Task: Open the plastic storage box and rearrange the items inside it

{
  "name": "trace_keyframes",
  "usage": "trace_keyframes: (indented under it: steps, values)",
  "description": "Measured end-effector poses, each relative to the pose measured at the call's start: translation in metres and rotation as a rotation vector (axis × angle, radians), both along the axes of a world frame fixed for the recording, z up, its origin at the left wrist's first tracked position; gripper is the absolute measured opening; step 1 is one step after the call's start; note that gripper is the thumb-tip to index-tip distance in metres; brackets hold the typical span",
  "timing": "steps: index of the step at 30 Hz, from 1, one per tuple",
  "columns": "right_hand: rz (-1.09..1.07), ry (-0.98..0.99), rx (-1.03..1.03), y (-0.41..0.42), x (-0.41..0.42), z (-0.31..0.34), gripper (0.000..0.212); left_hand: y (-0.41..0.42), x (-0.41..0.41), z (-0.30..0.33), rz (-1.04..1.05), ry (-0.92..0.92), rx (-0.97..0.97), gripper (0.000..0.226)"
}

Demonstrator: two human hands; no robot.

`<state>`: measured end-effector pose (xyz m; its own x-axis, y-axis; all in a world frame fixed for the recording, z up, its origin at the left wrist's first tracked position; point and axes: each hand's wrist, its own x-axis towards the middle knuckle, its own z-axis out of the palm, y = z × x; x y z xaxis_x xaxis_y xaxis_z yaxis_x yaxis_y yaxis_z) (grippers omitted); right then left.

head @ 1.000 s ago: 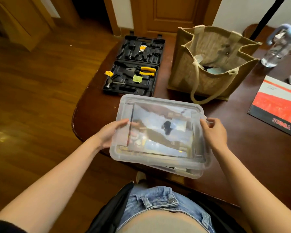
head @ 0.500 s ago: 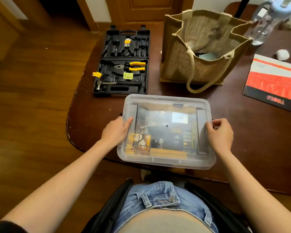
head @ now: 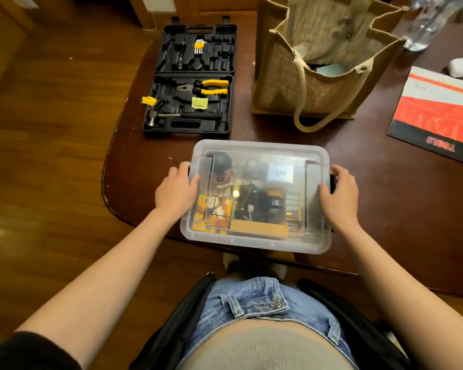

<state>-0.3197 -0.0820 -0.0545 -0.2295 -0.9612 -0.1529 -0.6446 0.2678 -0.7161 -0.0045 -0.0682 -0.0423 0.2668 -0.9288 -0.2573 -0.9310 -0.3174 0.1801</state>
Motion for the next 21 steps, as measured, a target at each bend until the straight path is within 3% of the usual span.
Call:
trace_keyframes:
  steps: [4,10,17,21]
  values:
    - [0.171,0.143,-0.044,-0.010,0.006,-0.001,0.051,-0.001,-0.006,-0.012,-0.100,0.059,-0.177,0.052]
    - [0.227,0.280,-0.031,-0.011,0.012,-0.016,0.056,-0.001,-0.007,-0.033,-0.104,0.163,-0.160,0.049]
    - [0.213,0.260,-0.028,-0.014,0.013,-0.020,0.055,-0.004,-0.005,-0.038,-0.089,0.216,-0.150,0.050]
    - [0.147,0.100,-0.081,-0.014,0.009,-0.020,0.056,-0.004,-0.004,-0.037,0.050,0.397,-0.170,0.061]
